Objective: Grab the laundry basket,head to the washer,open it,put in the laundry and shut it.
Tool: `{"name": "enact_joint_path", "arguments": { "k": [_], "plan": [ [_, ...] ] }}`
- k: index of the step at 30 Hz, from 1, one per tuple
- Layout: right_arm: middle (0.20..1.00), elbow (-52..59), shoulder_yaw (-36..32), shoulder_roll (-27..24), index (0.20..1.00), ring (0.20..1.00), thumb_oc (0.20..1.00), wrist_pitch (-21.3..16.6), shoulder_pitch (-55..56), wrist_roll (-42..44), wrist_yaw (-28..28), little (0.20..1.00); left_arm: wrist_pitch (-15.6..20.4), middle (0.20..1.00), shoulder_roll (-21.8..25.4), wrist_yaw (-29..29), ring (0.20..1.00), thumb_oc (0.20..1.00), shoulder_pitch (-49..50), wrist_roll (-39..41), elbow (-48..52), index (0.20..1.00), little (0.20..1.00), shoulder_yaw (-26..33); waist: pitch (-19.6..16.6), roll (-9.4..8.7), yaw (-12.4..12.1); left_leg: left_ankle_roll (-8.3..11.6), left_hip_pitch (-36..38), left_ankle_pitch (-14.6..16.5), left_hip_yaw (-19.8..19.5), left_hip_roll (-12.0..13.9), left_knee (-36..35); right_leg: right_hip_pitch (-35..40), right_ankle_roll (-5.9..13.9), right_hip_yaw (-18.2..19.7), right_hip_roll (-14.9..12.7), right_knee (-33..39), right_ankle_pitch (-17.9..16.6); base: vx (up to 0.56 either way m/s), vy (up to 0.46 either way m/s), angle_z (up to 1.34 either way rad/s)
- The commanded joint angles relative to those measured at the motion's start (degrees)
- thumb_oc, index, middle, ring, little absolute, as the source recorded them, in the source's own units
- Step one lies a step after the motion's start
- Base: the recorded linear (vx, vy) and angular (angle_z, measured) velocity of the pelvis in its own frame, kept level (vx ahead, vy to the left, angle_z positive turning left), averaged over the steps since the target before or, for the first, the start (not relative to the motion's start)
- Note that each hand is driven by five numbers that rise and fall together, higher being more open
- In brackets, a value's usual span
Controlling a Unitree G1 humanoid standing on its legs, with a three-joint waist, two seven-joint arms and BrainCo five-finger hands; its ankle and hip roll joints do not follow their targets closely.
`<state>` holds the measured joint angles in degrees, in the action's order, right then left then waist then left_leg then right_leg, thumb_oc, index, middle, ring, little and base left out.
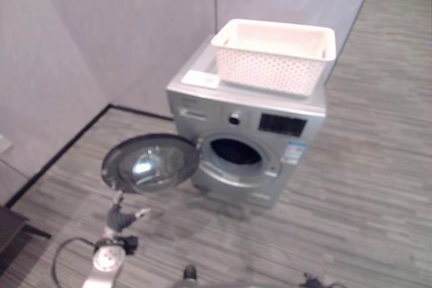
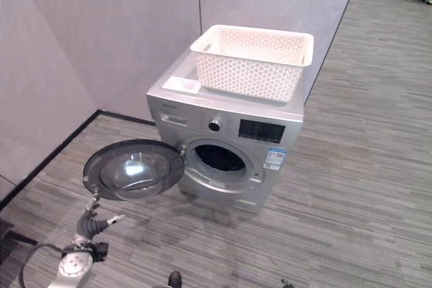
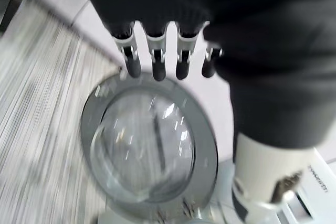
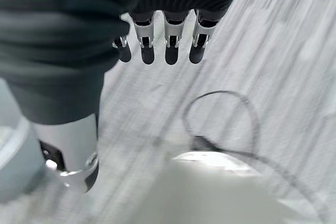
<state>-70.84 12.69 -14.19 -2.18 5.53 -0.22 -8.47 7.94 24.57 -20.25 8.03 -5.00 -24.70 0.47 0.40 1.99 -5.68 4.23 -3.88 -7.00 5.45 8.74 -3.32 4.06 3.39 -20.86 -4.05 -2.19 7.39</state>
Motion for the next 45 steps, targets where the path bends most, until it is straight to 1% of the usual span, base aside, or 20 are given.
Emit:
{"name": "enact_joint_path", "arguments": {
  "k": [1, 4, 6, 7, 9, 10, 12, 13, 15, 16, 17, 21, 23, 25, 28, 33, 34, 35, 41, 45],
  "plan": [
    [1.0, 0.1, 1.4, 1.5, 1.0, 1.0, 1.0, -0.8, -4.1, -2.2, 0.2, 1.0, -1.2, 1.0, 9.9, -8.7, 1.0, 1.0, -7.3, -9.1, 0.2, 1.0, 1.0, 6.2, 2.2, -4.8, 1.6, -0.8, 0.2, 3.6, -0.1, -3.0, -1.0, 4.7, 5.38, 1.7, -5.7, 5.5, -4.6, 0.03, 0.0, -0.05],
    [1.0, 0.9, 1.3, 1.1, 1.0, 1.0, 1.0, -1.0, -3.6, -1.7, 0.4, 1.0, -1.9, 1.0, 12.7, -10.4, 1.0, 1.0, -9.8, -10.5, -2.3, 1.0, 1.0, 7.1, 2.2, -4.88, 2.5, -0.66, 0.4, 3.6, 0.3, -2.9, -1.3, 4.4, 5.52, 2.4, -5.4, 5.9, -4.9, 0.02, 0.021, -0.14],
    [1.0, 2.2, 1.7, 0.6, 1.0, 1.0, 1.0, -1.3, -3.1, -1.7, 0.8, 1.0, -3.0, 1.0, 16.6, -10.7, 1.0, 1.0, -12.8, -11.2, -5.0, 1.0, 1.0, 7.4, 2.2, -4.95, 3.3, -0.57, 0.3, 3.7, 0.8, -2.8, -1.5, 3.9, 5.76, 2.9, -5.4, 6.1, -5.4, 0.02, 0.035, -0.15],
    [1.0, 3.4, 2.6, 0.1, 1.0, 1.0, 1.0, -1.6, -2.9, -1.8, 1.2, 1.0, -4.1, 1.0, 20.9, -11.1, 1.0, 1.0, -15.9, -13.0, -7.6, 1.0, 1.0, 6.5, 2.6, -5.16, 4.0, -0.53, -0.1, 4.1, 1.1, -2.8, -1.4, 3.4, 5.94, 3.4, -5.5, 6.0, -5.6, -0.02, 0.041, -0.09],
    [1.0, 4.6, 3.4, -0.3, 1.0, 1.0, 1.0, -1.8, -3.4, -1.6, 1.3, 1.0, -5.3, 1.0, 24.4, -11.6, 1.0, 1.0, -20.3, -13.7, -12.1, 1.0, 1.0, 4.5, 3.2, -5.42, 4.5, -0.57, -0.9, 4.0, 1.5, -2.7, -1.4, 2.1, 6.11, 4.0, -5.6, 5.8, -6.0, -0.02, 0.038, -0.14],
    [1.0, 4.6, 3.3, -0.3, 1.0, 1.0, 1.0, -1.8, -3.4, -1.6, 1.3, 1.0, -5.3, 1.0, 24.5, -11.7, 1.0, 1.0, -20.6, -13.7, -12.3, 1.0, 1.0, 4.3, 3.1, -5.44, 4.4, -0.61, -1.1, 3.7, 1.5, -2.7, -1.5, 1.9, 6.09, 4.0, -5.6, 5.8, -6.2, -0.06, 0.044, -0.19],
    [1.0, 8.2, 5.5, -1.6, 1.0, 1.0, 1.0, -2.6, -5.6, -1.1, 0.8, 1.0, -6.4, 1.0, 30.9, -11.0, 1.0, 1.0, -33.1, -13.3, -21.6, 1.0, 1.0, -3.4, 5.3, -6.54, 5.6, -0.8, -4.6, 3.5, 2.0, -2.4, -0.9, -2.2, 6.42, 5.7, -6.0, 5.0, -7.5, -0.13, 0.055, -0.2],
    [1.0, 8.1, 5.3, -1.6, 1.0, 1.0, 1.0, -2.6, -5.6, -1.1, 0.8, 1.0, -6.4, 1.0, 30.9, -11.0, 1.0, 1.0, -33.5, -13.2, -21.9, 1.0, 1.0, -3.7, 5.2, -6.58, 5.5, -0.84, -4.9, 3.3, 2.0, -2.4, -1.0, -2.5, 6.4, 5.7, -6.0, 5.0, -7.6, -0.11, 0.04, -0.18],
    [1.0, 12.2, 7.4, -2.9, 1.0, 1.0, 1.0, -3.1, -7.2, -1.3, 0.5, 1.0, -6.6, 1.0, 33.2, -9.6, 1.0, 1.0, -43.4, -11.3, -27.3, 1.0, 1.0, -9.8, 7.4, -7.88, 6.1, -1.07, -8.0, 3.0, 2.0, -2.4, -0.1, -5.5, 6.57, 6.3, -6.1, 4.5, -8.7, -0.11, 0.02, -0.19],
    [1.0, 12.2, 7.2, -2.8, 1.0, 1.0, 1.0, -3.0, -7.2, -1.3, 0.5, 1.0, -6.5, 1.0, 33.2, -9.6, 1.0, 1.0, -44.0, -11.2, -27.6, 1.0, 1.0, -10.3, 7.4, -7.97, 5.9, -1.08, -8.1, 3.0, 2.0, -2.4, -0.1, -5.6, 6.57, 6.3, -6.1, 4.4, -8.6, -0.12, 0.009, -0.12],
    [1.0, 14.0, 9.0, -3.2, 1.0, 1.0, 1.0, -3.3, -8.4, -0.9, 0.6, 1.0, -6.5, 1.0, 34.0, -9.6, 1.0, 1.0, -50.3, -10.1, -31.8, 1.0, 1.0, -14.2, 8.7, -8.91, 6.5, -1.23, -9.9, 3.0, 2.2, -2.2, 0.7, -7.2, 6.75, 6.7, -6.2, 4.2, -9.6, -0.06, 0.007, -0.06],
    [1.0, 16.9, 10.9, -4.0, 1.0, 1.0, 1.0, -3.9, -9.8, -0.2, 0.7, 1.0, -6.3, 1.0, 34.2, -8.7, 1.0, 1.0, -59.3, -8.3, -38.2, 1.0, 1.0, -20.5, 10.2, -10.65, 6.9, -1.41, -12.5, 3.1, 2.2, -2.1, 2.0, -9.3, 7.17, 7.2, -6.3, 4.1, -11.0, -0.03, 0.012, -0.09],
    [1.0, 18.4, 12.5, -4.2, 1.0, 1.0, 1.0, -4.1, -11.4, 0.7, 0.7, 1.0, -5.7, 1.0, 34.8, -6.8, 1.0, 1.0, -67.5, -5.6, -42.6, 1.0, 1.0, -25.5, 11.2, -12.0, 7.4, -1.54, -14.2, 3.1, 2.2, -2.1, 2.4, -10.9, 7.67, 7.4, -6.2, 4.4, -12.4, -0.01, 0.007, -0.06],
    [1.0, 18.8, 13.0, -4.1, 1.0, 1.0, 1.0, -4.2, -12.0, 0.8, 0.7, 1.0, -5.8, 1.0, 35.1, -6.4, 1.0, 1.0, -70.1, -5.1, -44.1, 1.0, 1.0, -27.3, 11.6, -12.61, 7.5, -1.57, -14.8, 3.1, 2.2, -2.0, 2.7, -11.4, 7.88, 7.6, -6.2, 4.5, -13.0, 0.0, 0.0, 0.04],
    [1.0, 21.3, 15.0, -4.5, 1.0, 1.0, 1.0, -4.3, -13.5, 1.7, 1.0, 1.0, -6.2, 1.0, 35.7, -3.7, 1.0, 1.0, -78.5, -1.1, -49.8, 1.0, 1.0, -31.3, 12.5, -14.48, 8.6, -1.6, -16.9, 3.2, 2.5, -1.7, 3.1, -13.4, 8.39, 7.9, -5.9, 5.0, -14.6, 0.0, -0.003, 0.01],
    [1.0, 23.2, 16.9, -3.6, 1.0, 1.0, 1.0, -3.8, -14.9, 3.0, 1.6, 1.0, -8.2, 1.0, 36.7, 0.4, 1.0, 1.0, -86.8, 2.3, -57.0, 1.0, 1.0, -34.2, 12.9, -16.27, 9.2, -1.66, -19.1, 3.6, 2.8, -1.5, 4.1, -15.2, 9.05, 8.3, -5.7, 5.7, -16.3, 0.02, -0.004, 0.01],
    [1.0, 23.2, 16.9, -3.6, 1.0, 1.0, 1.0, -3.8, -14.9, 3.0, 1.6, 1.0, -8.2, 1.0, 36.7, 0.4, 1.0, 1.0, -86.9, 2.3, -57.1, 1.0, 1.0, -34.3, 12.9, -16.3, 9.2, -1.66, -19.2, 3.6, 2.8, -1.5, 4.1, -15.3, 9.05, 8.3, -5.7, 5.7, -16.3, 0.1, -0.013, -0.01],
    [1.0, 23.9, 17.4, -3.7, 1.0, 1.0, 1.0, -3.7, -15.1, 3.1, 1.8, 1.0, -8.6, 1.0, 37.3, 1.3, 1.0, 1.0, -87.3, 3.0, -58.4, 1.0, 1.0, -34.1, 12.7, -16.38, 9.3, -1.26, -18.7, 5.3, 2.3, -1.2, 4.1, -14.9, 9.52, 8.8, -5.3, 5.9, -16.0, 0.09, -0.02, -0.03],
    [1.0, 28.7, 18.6, -4.3, 1.0, 1.0, 1.0, -3.2, -15.5, 3.7, 3.2, 1.0, -10.5, 1.0, 41.0, 4.4, 1.0, 1.0, -91.2, 3.1, -61.8, 1.0, 1.0, -36.2, 12.6, -18.18, 9.8, -1.41, -20.1, 6.8, 2.9, 0.0, 6.3, -16.1, 9.72, 9.9, -4.5, 6.2, -17.0, 0.03, -0.036, -0.09],
    [1.0, 29.5, 19.0, -4.8, 1.0, 1.0, 1.0, -2.5, -15.3, 3.7, 4.2, 1.0, -12.3, 1.0, 42.4, 9.5, 1.0, 1.0, -90.5, 0.2, -64.2, 1.0, 1.0, -37.3, 12.5, -18.98, 10.2, -1.5, -20.5, 7.5, 3.0, 0.3, 7.2, -16.4, 9.71, 10.1, -4.3, 6.3, -17.2, 0.01, -0.018, -0.1]
  ]
}}
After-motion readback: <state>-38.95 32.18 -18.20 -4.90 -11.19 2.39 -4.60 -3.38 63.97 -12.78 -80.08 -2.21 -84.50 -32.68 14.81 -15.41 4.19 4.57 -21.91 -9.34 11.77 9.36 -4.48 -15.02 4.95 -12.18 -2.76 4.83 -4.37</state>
